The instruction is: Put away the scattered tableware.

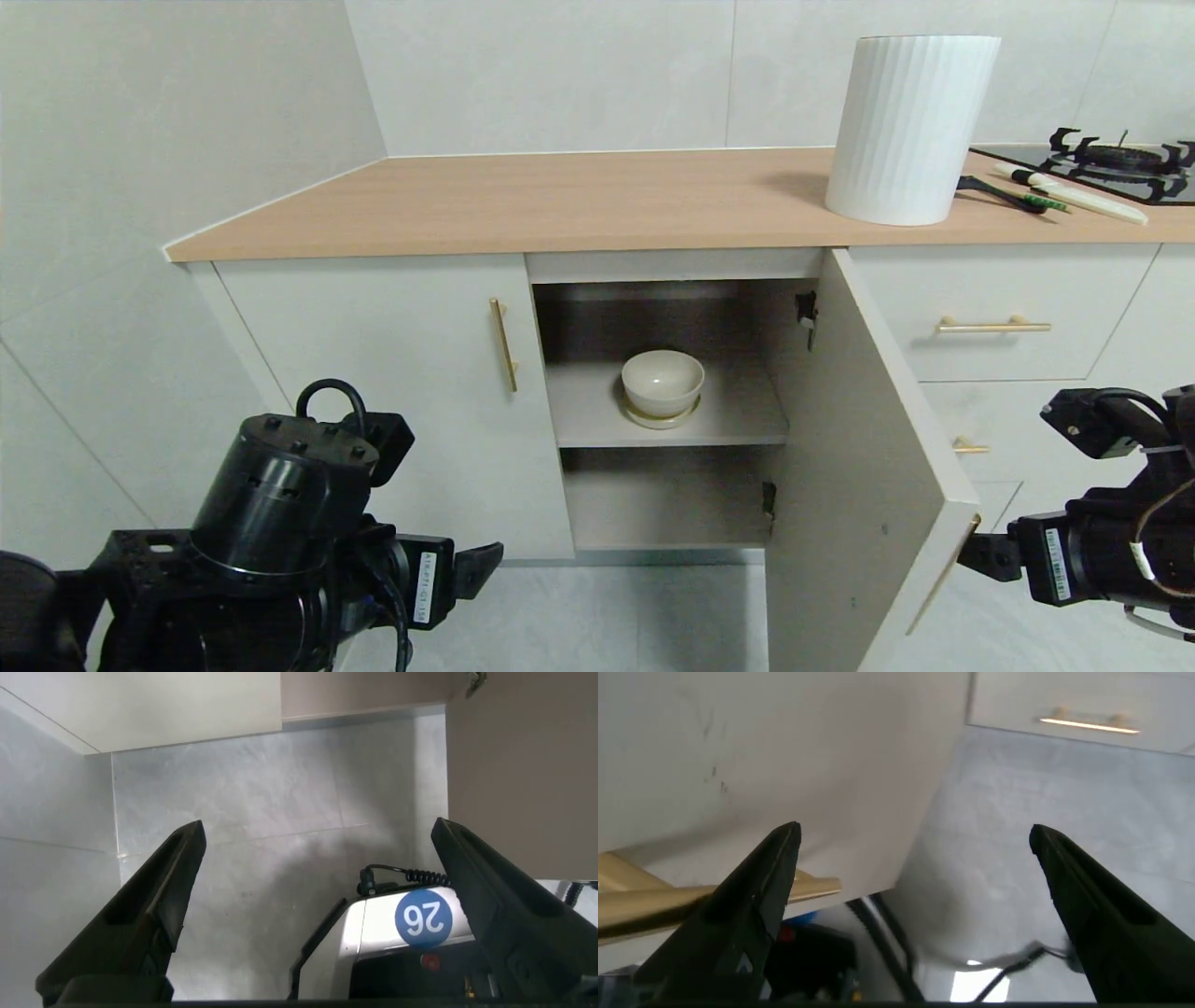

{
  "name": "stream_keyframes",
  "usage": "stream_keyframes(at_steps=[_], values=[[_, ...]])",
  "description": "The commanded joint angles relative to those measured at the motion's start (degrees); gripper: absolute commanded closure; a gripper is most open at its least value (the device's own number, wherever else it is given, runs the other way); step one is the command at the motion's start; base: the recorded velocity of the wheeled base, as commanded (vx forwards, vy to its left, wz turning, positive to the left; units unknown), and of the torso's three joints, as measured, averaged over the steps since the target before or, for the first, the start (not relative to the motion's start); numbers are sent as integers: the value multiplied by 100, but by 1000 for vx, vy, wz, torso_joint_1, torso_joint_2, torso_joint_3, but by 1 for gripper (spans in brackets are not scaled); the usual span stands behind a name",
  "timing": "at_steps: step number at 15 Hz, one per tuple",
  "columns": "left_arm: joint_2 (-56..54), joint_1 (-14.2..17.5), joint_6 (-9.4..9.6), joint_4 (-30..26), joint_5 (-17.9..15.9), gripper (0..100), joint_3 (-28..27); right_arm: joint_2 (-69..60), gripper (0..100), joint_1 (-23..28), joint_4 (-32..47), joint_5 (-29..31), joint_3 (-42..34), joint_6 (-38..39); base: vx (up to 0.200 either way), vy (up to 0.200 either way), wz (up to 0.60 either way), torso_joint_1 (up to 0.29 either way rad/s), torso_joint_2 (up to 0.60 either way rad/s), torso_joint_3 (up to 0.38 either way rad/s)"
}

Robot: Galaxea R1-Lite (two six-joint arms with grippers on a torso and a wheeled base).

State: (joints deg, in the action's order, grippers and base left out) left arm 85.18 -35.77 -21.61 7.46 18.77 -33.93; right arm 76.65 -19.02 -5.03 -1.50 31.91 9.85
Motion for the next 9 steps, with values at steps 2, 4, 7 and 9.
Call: stream_keyframes(at_steps=[2, 4, 7, 9], values=[[-1, 0, -1, 1, 4, 0, 0, 333, 0, -401, -375, 18, -115, 298, 0, 0, 0, 0, 0, 0], [-1, 0, -1, 1, 4, 0, 0, 491, 0, -577, -832, 44, -230, 500, 0, 0, 0, 0, 0, 0], [-1, 0, -1, 1, 4, 0, 0, 675, 0, -788, -1219, 282, -379, 711, 0, 0, 0, 0, 0, 0], [-10, 0, -1, 1, 4, 0, 0, 631, 0, -779, -1219, 396, -414, 676, 0, 0, 0, 0, 0, 0]])
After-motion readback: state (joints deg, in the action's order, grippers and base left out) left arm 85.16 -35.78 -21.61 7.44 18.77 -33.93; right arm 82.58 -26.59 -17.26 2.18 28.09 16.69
